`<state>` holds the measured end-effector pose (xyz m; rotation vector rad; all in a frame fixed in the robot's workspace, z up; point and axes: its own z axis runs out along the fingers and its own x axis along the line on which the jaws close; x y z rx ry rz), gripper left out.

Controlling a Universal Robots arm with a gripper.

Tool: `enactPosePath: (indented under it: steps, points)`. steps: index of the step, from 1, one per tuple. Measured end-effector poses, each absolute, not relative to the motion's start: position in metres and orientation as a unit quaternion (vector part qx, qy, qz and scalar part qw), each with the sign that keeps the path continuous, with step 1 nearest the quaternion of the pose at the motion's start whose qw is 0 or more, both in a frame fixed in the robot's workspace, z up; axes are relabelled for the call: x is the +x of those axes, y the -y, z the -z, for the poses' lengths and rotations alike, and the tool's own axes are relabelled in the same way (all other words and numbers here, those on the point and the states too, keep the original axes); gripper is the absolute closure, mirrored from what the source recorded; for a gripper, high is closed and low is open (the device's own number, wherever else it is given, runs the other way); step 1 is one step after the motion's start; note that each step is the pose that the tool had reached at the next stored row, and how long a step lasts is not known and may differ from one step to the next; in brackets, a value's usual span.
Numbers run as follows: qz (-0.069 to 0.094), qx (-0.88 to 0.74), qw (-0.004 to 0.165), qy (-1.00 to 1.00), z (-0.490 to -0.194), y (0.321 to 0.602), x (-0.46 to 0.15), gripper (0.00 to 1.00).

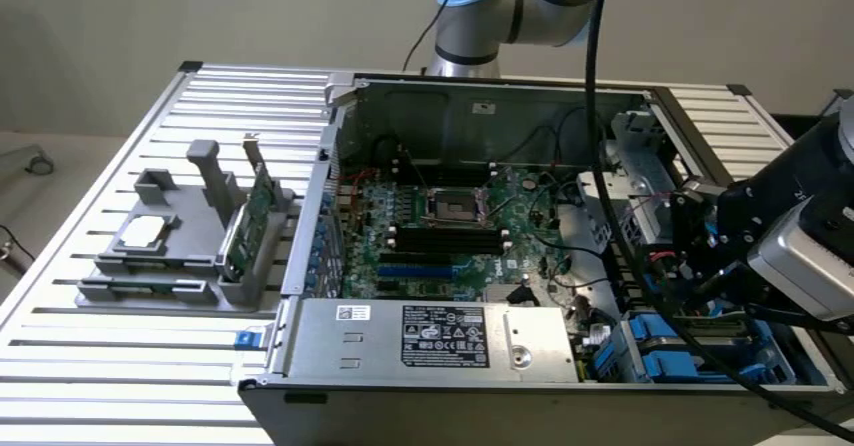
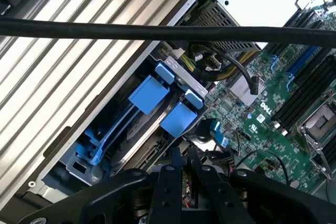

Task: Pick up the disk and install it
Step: 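Insert the first disk wire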

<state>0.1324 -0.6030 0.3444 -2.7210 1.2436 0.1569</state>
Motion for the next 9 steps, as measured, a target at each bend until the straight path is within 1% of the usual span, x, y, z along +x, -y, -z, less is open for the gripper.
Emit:
enactPosePath:
  steps: [6,9]
  points:
    - [-0.049,-0.906,0.065,-0.415,-0.3444,0.6003,0.1323,0.83]
    - [-0.047,-0.901,0.065,-0.426,-0.345,0.6003,0.1323,0.83]
